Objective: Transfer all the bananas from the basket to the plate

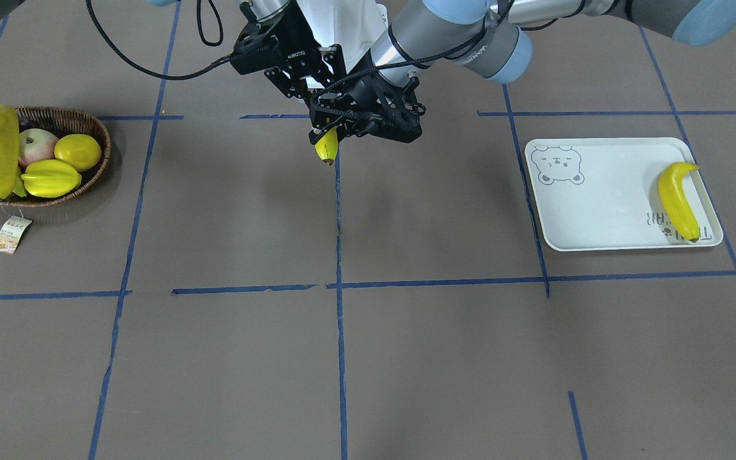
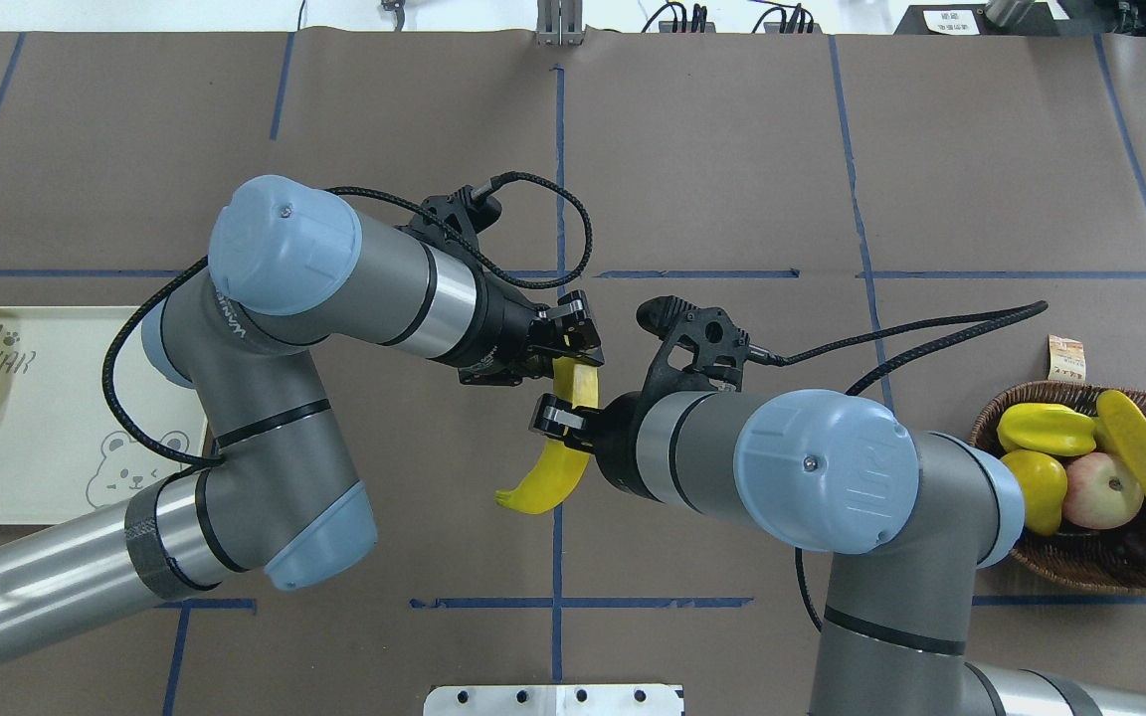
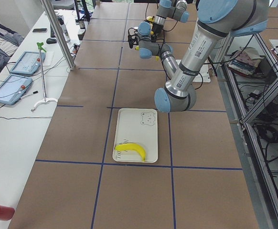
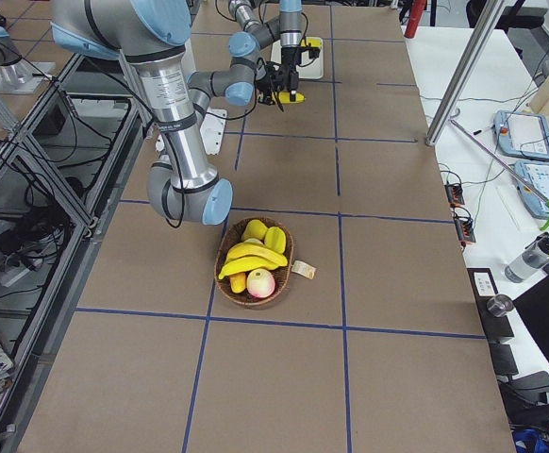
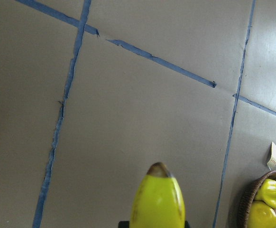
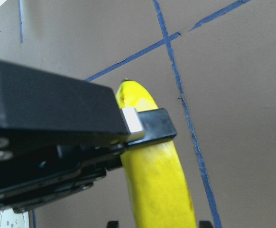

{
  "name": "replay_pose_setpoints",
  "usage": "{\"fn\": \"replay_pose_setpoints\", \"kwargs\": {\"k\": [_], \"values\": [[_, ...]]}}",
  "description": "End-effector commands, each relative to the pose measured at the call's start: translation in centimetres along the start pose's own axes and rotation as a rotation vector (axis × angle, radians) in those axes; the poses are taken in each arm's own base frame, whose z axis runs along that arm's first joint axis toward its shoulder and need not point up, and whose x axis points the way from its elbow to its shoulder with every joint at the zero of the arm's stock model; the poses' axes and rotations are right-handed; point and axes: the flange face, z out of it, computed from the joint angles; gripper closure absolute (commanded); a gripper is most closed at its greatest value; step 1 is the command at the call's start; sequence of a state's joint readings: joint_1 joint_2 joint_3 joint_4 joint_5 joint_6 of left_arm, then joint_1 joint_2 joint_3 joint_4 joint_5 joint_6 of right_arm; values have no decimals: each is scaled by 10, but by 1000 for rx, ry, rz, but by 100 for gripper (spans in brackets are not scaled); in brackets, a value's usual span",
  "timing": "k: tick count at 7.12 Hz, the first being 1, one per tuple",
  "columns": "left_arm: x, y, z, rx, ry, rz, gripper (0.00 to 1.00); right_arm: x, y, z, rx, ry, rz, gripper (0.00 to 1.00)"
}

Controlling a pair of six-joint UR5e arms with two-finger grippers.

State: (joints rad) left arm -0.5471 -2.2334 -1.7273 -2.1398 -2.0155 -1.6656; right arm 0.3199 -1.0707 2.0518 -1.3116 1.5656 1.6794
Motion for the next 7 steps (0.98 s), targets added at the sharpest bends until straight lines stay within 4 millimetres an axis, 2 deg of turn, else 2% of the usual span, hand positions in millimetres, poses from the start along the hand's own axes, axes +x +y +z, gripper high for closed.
{"fn": "replay_pose_setpoints", "kwargs": {"k": [1,3,4,5,6,7], "values": [[-4,-3,0,4,-5,-2,100,-3,-6,-8,3,-13,-2,0],[-11,-13,-5,23,-14,-6,100,-1,-26,-18,-5,-5,11,0],[-35,-24,-8,39,-46,-30,100,9,-50,-23,-41,20,33,0],[-61,-46,-18,78,-81,-59,100,37,-75,-22,-51,73,36,0],[-107,-60,-24,103,-140,-92,100,58,-87,-20,-57,127,-11,0],[-132,-78,-46,142,-162,-118,100,73,-104,-19,-58,225,-46,0]]}}
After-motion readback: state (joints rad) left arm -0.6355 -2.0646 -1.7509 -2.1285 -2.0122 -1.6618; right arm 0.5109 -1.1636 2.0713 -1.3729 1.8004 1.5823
